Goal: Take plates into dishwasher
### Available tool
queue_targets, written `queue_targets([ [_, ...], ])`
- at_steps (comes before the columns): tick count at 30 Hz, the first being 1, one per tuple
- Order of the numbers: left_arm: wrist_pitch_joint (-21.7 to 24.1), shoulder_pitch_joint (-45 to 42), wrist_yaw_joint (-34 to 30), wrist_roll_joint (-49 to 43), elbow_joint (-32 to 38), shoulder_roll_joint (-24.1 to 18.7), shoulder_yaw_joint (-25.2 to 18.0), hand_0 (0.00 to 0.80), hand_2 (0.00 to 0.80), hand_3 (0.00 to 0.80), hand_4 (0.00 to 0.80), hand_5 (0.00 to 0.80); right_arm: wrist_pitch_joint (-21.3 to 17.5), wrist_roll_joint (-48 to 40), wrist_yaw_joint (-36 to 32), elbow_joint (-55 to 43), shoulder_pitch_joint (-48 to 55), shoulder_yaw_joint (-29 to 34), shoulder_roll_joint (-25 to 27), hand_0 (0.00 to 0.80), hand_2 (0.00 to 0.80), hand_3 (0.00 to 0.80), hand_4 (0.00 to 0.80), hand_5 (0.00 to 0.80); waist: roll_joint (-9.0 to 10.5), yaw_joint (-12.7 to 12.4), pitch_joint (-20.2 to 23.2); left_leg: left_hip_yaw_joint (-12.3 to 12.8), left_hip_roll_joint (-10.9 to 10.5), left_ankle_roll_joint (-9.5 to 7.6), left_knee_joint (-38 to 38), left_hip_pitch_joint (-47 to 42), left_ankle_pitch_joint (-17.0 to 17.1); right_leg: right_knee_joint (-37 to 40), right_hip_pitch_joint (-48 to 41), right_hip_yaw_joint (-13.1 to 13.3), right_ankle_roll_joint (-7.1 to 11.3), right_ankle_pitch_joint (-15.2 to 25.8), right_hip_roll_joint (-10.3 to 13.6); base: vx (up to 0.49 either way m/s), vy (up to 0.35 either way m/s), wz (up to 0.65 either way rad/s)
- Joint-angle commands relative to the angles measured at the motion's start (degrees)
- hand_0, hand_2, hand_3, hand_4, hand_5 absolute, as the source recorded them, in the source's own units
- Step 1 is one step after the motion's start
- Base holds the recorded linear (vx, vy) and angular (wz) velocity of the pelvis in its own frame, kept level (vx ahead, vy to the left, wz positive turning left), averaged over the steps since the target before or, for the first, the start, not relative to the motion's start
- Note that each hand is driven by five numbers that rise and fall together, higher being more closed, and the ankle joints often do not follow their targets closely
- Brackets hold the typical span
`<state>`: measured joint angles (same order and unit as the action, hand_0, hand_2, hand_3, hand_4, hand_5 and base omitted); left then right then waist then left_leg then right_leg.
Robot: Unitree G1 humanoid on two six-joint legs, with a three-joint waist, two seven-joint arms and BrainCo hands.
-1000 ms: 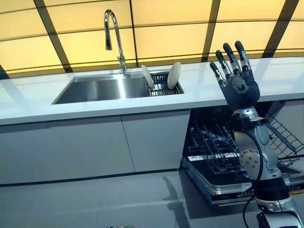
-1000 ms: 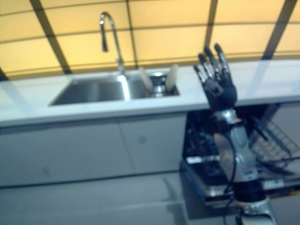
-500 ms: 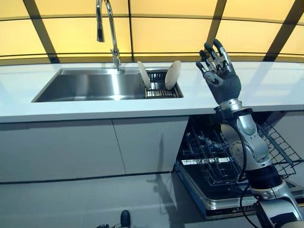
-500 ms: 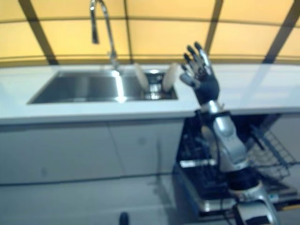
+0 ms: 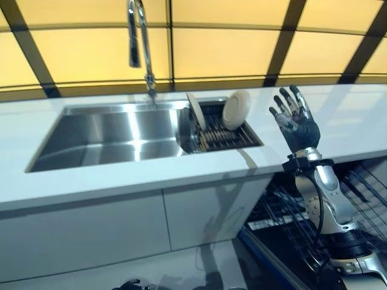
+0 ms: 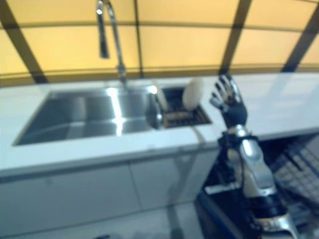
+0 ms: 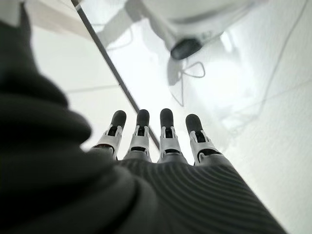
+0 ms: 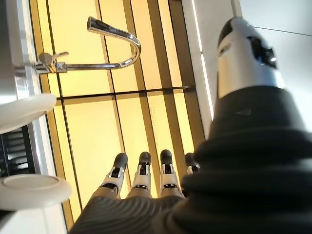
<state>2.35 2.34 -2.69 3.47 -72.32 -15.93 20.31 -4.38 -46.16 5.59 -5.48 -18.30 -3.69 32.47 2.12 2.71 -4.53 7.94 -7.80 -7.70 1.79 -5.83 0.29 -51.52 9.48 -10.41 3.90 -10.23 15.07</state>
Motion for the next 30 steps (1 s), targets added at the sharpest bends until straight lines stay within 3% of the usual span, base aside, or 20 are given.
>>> queue_targets([
  [1, -0.92, -0.65, 1.10, -0.92, 1.14, -1.61, -0.93, 0.000, 0.000, 0.000, 0.000, 0.000, -3.02, 1.07, 2.08, 5.04, -7.28, 4.31, 0.83, 0.000, 0.000, 0.000, 0.000, 0.000, 0.20, -1.62, 0.47, -0.62, 1.55, 1.11, 1.13, 0.64, -4.30, 19.39, -2.94, -3.31, -1.24, 9.65, -5.75, 0.185, -0.008, -0.06],
  [4, -2.41, 0.28, 1.19, -1.51, 2.05, -2.23, -2.32, 0.000, 0.000, 0.000, 0.000, 0.000, -2.62, -0.17, 2.25, 5.70, -8.51, 4.37, 1.50, 0.000, 0.000, 0.000, 0.000, 0.000, -0.61, -2.14, -0.18, 2.02, 3.78, 2.20, 3.21, -1.05, -4.21, 37.41, -4.55, -5.77, -0.29, 11.38, -10.22, 0.124, -0.028, -0.16],
  [6, -2.91, 0.63, 0.93, -2.02, 2.09, -2.10, -2.83, 0.000, 0.000, 0.000, 0.000, 0.000, -1.96, -0.01, 2.54, 5.61, -8.56, 4.52, 1.57, 0.000, 0.000, 0.000, 0.000, 0.000, -0.14, -2.04, -0.11, 1.99, 3.58, 2.75, 3.21, -0.96, -4.62, 46.79, -5.20, -4.06, 0.76, 12.86, -12.72, 0.134, -0.063, -0.48],
  [8, -2.87, 1.00, 0.84, -2.62, 1.47, -1.53, -2.41, 0.000, 0.000, 0.000, 0.000, 0.000, -0.83, 0.91, 4.20, 5.86, -8.88, 4.71, 2.17, 0.000, 0.000, 0.000, 0.000, 0.000, 0.25, -1.72, -0.02, 0.76, 2.97, 2.92, 3.21, -1.02, -4.50, 53.59, -3.81, -0.42, 1.51, 15.13, -14.89, 0.163, -0.059, -0.23],
  [15, -2.65, 1.03, -0.39, -4.66, 0.16, -1.61, -2.99, 0.000, 0.000, 0.000, 0.000, 0.000, 1.73, 6.90, 9.42, 6.73, -8.67, 6.29, 2.56, 0.000, 0.000, 0.000, 0.000, 0.000, 0.16, -0.69, 0.29, -2.71, 2.51, 2.14, 3.21, -2.68, -5.72, 52.00, -4.38, 4.97, 0.46, 14.38, -16.31, 0.223, -0.125, 0.33],
  [20, -3.00, 1.11, -0.62, -3.20, -0.94, -1.65, -4.22, 0.000, 0.000, 0.000, 0.000, 0.000, 2.61, 6.87, 10.02, 7.80, -9.04, 5.21, 2.41, 0.000, 0.000, 0.000, 0.000, 0.000, 0.31, -0.39, 1.41, 0.11, 3.28, 2.98, 1.01, -3.38, -7.48, 51.75, -7.86, 3.63, -0.51, 11.69, -16.26, 0.260, -0.268, 0.15],
  [25, -1.79, -0.06, -1.21, -3.31, -0.16, -1.11, -3.82, 0.000, 0.000, 0.000, 0.000, 0.000, 5.56, 7.03, 10.77, 9.98, -10.71, 3.53, 2.68, 0.000, 0.000, 0.000, 0.000, 0.000, 0.57, -0.77, 2.08, 0.70, 3.80, 3.74, -2.31, -3.46, -9.47, 52.03, -10.76, 3.28, -2.19, 9.34, -16.64, 0.240, -0.279, 0.01],
  [28, -1.35, -0.77, -1.01, -3.66, 0.74, -0.59, -3.47, 0.000, 0.000, 0.000, 0.000, 0.000, 6.64, 6.53, 9.84, 12.83, -12.04, 2.55, 3.44, 0.000, 0.000, 0.000, 0.000, 0.000, 0.87, -1.55, 2.32, 1.07, 4.05, 5.07, -6.92, -2.46, -9.87, 53.65, -12.70, 2.52, -3.21, 8.80, -16.90, 0.189, -0.269, 0.07],
  [30, -0.55, -1.04, -0.55, -3.46, 0.47, -0.35, -3.08, 0.000, 0.000, 0.000, 0.000, 0.000, 7.73, 6.31, 9.38, 14.68, -13.40, 1.69, 4.04, 0.000, 0.000, 0.000, 0.000, 0.000, 1.06, -2.22, 2.06, 0.94, 4.55, 6.93, -14.04, 0.06, -7.42, 54.37, -13.81, 2.06, -4.44, 8.16, -17.22, 0.129, -0.267, 0.09],
])
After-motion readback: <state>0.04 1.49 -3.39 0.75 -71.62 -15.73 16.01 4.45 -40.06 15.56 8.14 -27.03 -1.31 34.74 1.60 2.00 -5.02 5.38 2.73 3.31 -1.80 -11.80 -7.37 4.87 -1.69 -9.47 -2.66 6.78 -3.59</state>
